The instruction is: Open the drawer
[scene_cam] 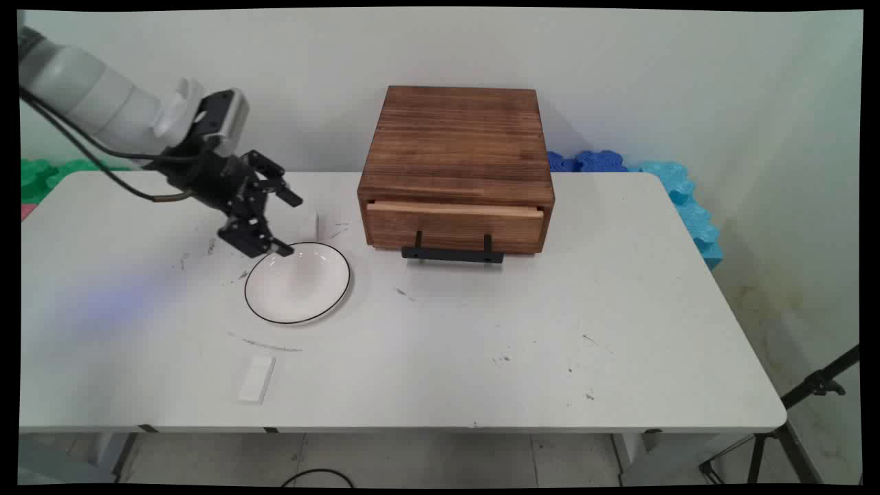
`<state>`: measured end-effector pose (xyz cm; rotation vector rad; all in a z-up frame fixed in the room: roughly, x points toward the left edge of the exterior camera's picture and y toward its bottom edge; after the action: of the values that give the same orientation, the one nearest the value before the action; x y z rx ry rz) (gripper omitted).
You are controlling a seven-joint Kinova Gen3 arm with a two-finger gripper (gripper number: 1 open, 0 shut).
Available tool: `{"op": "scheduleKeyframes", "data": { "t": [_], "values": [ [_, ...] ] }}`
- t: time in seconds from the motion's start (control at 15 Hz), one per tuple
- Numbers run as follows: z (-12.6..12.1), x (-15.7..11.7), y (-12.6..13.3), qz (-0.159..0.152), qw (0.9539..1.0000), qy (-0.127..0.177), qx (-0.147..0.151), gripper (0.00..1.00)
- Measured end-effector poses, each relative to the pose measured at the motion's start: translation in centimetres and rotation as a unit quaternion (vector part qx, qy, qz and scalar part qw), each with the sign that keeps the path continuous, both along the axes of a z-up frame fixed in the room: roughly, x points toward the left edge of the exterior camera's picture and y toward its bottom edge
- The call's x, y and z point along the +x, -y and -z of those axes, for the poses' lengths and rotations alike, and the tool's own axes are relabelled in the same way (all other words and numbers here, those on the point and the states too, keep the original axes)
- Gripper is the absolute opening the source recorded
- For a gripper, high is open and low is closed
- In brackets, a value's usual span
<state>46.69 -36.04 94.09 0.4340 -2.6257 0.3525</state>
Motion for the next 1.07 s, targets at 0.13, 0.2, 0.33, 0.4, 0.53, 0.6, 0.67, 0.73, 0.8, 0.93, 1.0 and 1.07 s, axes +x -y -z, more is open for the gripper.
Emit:
{"op": "scheduleKeyframes", "data": {
  "t": [0.13, 0.2, 0.33, 0.4, 0.53, 0.6, 0.67, 0.73, 0.8, 0.93, 1.0, 1.07],
  "values": [
    [0.2, -1.5, 0.8, 0.001, 1.0, -0.001, -0.002, 1.0],
    [0.3, -2.2, 1.1, 0.002, 1.0, -0.001, -0.002, 1.0],
    [0.4, -3.2, 1.6, 0.003, 1.0, -0.001, -0.004, 1.0],
    [0.5, -3.7, 1.8, 0.003, 1.0, -0.001, -0.004, 1.0],
    [0.7, -5.0, 2.5, 0.004, 1.0, -0.002, -0.006, 1.0],
    [0.8, -5.8, 2.8, 0.005, 1.0, -0.003, -0.007, 1.0],
    [1.0, -6.5, 3.2, 0.006, 1.0, -0.003, -0.007, 1.0],
    [1.1, -7.2, 3.5, 0.007, 0.9999, -0.004, -0.007, 1.0],
    [1.3, -7.8, 3.8, 0.007, 0.9999, -0.004, -0.008, 1.0],
    [1.6, -9.1, 4.3, 0.008, 0.9999, -0.006, -0.009, 1.0],
    [1.8, -9.7, 4.6, 0.009, 0.9999, -0.006, -0.009, 1.0],
    [1.9, -10.1, 4.8, 0.009, 0.9999, -0.007, -0.009, 1.0]
  ]
}}
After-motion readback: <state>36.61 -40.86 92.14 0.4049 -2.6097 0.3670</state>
